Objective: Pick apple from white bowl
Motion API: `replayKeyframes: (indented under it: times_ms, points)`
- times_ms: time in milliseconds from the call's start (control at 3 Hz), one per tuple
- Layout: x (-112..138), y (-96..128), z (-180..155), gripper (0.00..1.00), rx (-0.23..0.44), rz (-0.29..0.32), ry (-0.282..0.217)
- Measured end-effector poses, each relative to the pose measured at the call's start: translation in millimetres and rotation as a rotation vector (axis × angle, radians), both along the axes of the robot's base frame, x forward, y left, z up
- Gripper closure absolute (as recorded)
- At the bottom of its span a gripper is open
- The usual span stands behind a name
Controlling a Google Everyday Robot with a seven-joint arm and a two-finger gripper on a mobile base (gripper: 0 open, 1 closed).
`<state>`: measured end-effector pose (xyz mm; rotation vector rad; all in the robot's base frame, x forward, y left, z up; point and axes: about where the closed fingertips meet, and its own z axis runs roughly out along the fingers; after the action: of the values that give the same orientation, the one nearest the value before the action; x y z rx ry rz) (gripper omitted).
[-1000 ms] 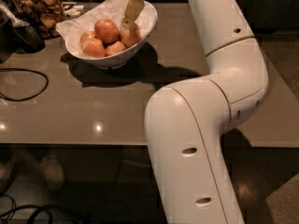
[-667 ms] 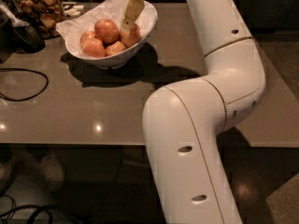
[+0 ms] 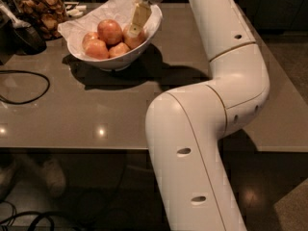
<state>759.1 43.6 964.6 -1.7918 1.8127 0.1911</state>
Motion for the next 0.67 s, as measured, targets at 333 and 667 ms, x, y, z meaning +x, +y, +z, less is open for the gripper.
replayKeyframes:
  times_ms: [333, 667]
  points:
    - [5.0, -7.2, -13.4, 0.27, -0.028, -0.011, 0.012]
    - [8.4, -13.9, -21.1, 0.27, -0.055, -0.018, 0.014]
